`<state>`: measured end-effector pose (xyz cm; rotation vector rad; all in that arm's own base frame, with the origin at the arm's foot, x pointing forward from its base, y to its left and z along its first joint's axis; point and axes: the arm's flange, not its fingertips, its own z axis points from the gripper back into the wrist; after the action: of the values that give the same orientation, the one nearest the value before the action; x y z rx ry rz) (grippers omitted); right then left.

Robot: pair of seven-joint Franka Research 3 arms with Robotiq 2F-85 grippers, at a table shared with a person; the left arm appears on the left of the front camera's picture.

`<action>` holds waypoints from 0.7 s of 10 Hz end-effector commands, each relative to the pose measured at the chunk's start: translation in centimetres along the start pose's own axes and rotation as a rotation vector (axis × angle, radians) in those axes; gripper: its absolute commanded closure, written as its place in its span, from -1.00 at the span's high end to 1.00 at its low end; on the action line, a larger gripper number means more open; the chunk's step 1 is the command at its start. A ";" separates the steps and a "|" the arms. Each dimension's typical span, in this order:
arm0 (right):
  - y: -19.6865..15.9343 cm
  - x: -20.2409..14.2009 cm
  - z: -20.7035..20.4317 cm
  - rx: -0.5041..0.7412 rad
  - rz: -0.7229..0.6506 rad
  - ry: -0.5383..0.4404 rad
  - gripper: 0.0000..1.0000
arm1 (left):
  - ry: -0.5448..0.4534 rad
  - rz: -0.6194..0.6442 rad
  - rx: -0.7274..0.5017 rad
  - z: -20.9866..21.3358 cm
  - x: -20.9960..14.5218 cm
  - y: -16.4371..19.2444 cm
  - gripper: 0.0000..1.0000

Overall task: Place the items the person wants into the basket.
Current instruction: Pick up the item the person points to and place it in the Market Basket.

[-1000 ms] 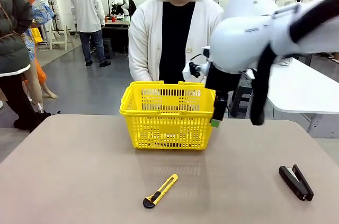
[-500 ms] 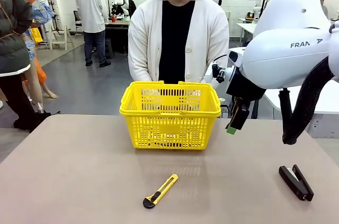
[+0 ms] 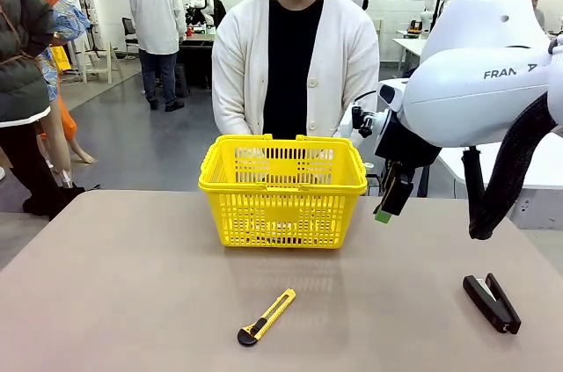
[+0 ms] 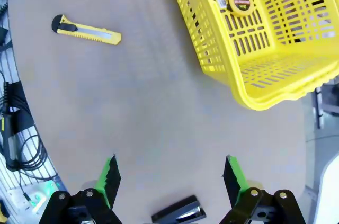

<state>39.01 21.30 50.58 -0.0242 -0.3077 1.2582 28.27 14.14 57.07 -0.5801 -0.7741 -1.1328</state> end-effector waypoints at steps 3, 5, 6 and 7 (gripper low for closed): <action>0.9 -2.7 2.0 0.084 0.101 -0.051 1.00 | -0.023 -0.024 0.002 0.1 -0.1 0.1 1.00; 3.0 -9.8 7.3 0.141 0.175 -0.211 1.00 | -0.023 -0.024 0.002 0.1 -0.1 0.1 1.00; 3.5 -13.3 9.8 0.182 0.201 -0.297 1.00 | -0.023 -0.024 0.002 0.1 -0.1 0.1 1.00; 3.5 -17.2 11.8 0.178 0.175 -0.384 1.00 | -0.023 -0.024 0.002 0.1 -0.1 0.1 1.00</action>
<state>29.95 8.35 57.05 0.2670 -0.4909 1.4823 28.27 14.16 57.07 -0.5802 -0.7744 -1.1323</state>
